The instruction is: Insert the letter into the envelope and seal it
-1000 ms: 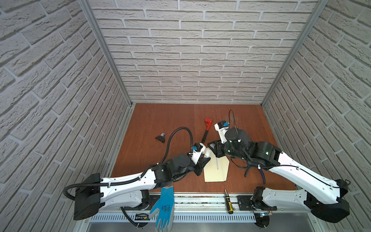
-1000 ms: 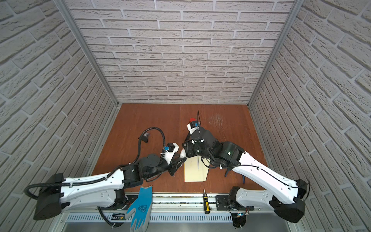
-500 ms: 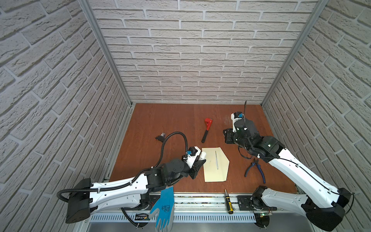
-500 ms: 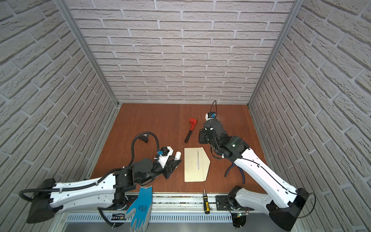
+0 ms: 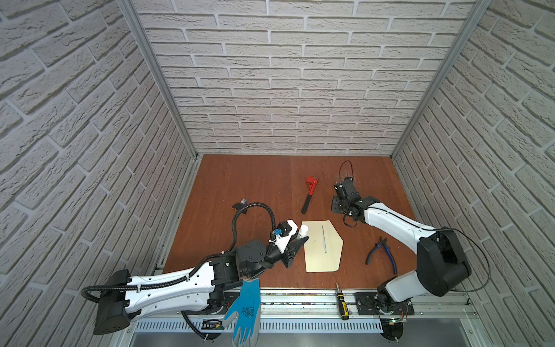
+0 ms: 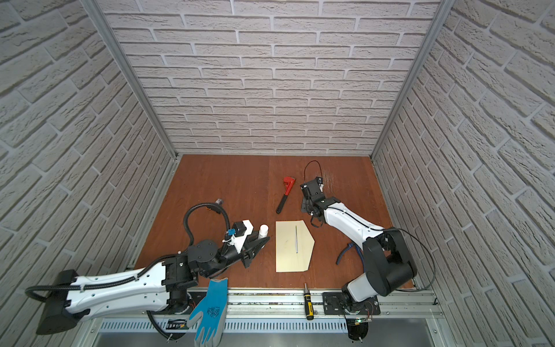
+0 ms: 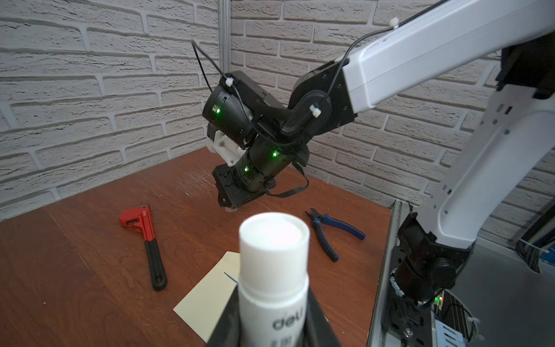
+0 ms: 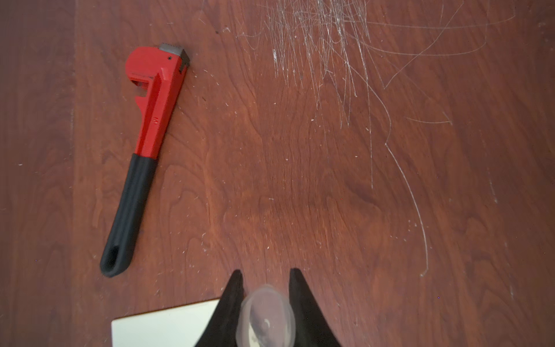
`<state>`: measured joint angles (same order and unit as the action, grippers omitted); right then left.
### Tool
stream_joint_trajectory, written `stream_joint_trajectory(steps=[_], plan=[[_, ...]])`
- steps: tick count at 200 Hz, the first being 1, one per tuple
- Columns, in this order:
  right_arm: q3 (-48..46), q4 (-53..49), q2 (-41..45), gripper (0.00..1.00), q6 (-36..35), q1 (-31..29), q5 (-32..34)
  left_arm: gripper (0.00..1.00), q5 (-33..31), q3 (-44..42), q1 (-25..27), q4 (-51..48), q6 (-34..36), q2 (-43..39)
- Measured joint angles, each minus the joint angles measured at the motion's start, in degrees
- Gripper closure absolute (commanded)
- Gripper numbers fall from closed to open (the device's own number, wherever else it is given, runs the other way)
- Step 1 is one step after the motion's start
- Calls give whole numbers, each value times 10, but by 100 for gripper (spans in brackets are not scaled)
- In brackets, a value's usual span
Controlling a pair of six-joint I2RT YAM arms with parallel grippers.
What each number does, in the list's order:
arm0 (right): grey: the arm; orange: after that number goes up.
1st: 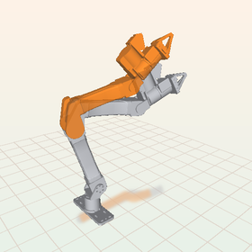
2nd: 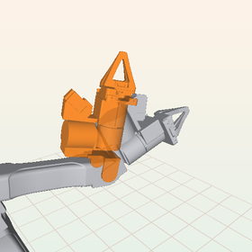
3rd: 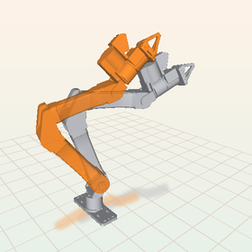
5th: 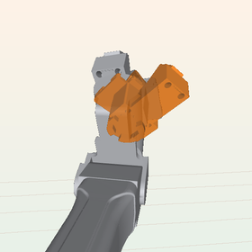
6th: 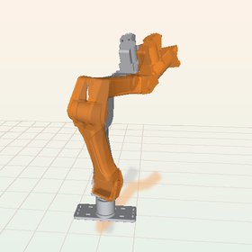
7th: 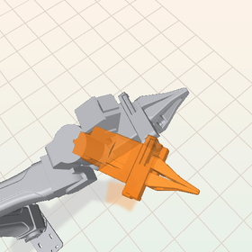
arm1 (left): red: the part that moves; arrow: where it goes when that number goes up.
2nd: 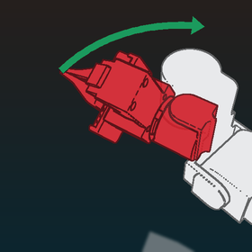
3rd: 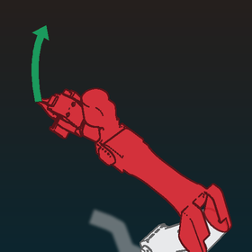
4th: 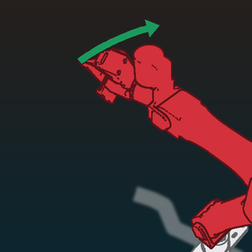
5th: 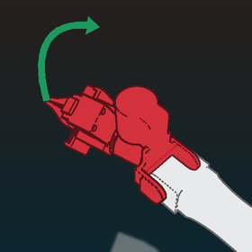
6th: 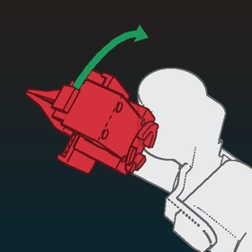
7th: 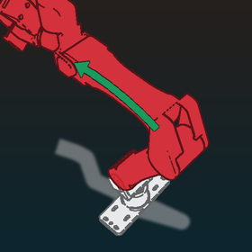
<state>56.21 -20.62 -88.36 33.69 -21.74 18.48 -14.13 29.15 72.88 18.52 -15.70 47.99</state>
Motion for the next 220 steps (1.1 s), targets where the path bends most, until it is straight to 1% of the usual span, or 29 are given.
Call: stream_joint_trajectory(steps=[29,56,118,135,149,164,182,220], plan=[[-1,37,-52,89,7,10,6,100,0,0,0,8,12,-1],[-2,56,-88,85,12,12,16,100,-1,0,0,14,23,-8],[-1,57,-130,82,18,14,33,100,-1,-8,-9,30,34,-23],[0,62,-133,77,21,14,35,100,0,-10,-15,34,36,-23],[0,65,-134,68,23,14,35,100,2,-13,-19,37,35,-23],[0,66,-134,61,26,14,33,100,3,-15,-21,39,35,-23],[0,64,-135,57,28,14,31,100,5,-15,-23,39,35,-23],[7,50,-134,51,25,14,27,100,5,-16,-25,39,35,-26]])
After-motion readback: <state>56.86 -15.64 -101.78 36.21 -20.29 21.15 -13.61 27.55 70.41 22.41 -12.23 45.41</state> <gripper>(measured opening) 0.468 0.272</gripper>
